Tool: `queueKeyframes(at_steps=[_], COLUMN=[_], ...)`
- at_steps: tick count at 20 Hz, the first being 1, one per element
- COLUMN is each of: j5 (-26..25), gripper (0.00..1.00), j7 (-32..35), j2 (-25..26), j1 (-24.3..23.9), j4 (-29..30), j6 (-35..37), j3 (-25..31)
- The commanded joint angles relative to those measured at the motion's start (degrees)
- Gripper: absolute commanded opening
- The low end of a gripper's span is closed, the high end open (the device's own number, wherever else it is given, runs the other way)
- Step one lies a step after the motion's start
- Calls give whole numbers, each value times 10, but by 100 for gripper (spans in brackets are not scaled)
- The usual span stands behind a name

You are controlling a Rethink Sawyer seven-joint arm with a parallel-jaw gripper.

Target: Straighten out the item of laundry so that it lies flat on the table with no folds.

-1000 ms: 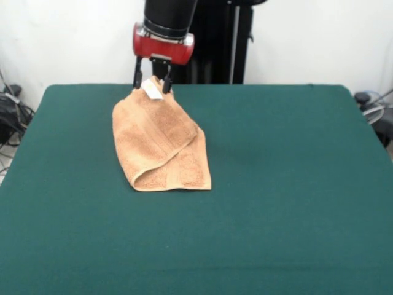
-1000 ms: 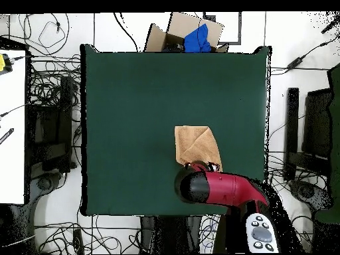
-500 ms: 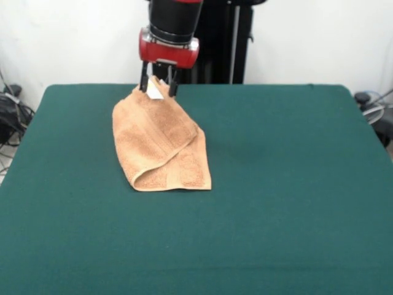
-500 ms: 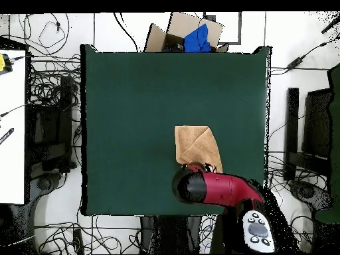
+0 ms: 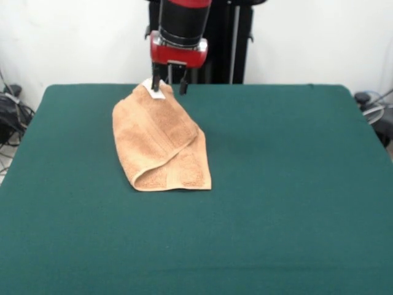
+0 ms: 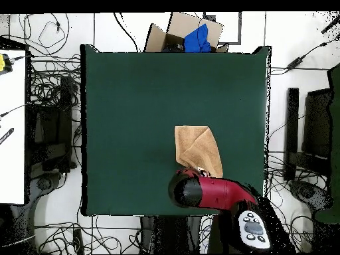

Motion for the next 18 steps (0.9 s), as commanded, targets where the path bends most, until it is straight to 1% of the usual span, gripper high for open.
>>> queueKeyframes(at_steps=[1,6,11,16,18], j5=[17,0,-5,-12,-8], gripper=[100,100,100,100,100], j7=[71,70,73,85,86], j2=[17,53,54,62,66], j1=[-17,-24,-19,7,9], j4=[38,16,7,-16,-20], j6=[-3,-40,-50,-77,-79], j3=[76,74,63,27,24])
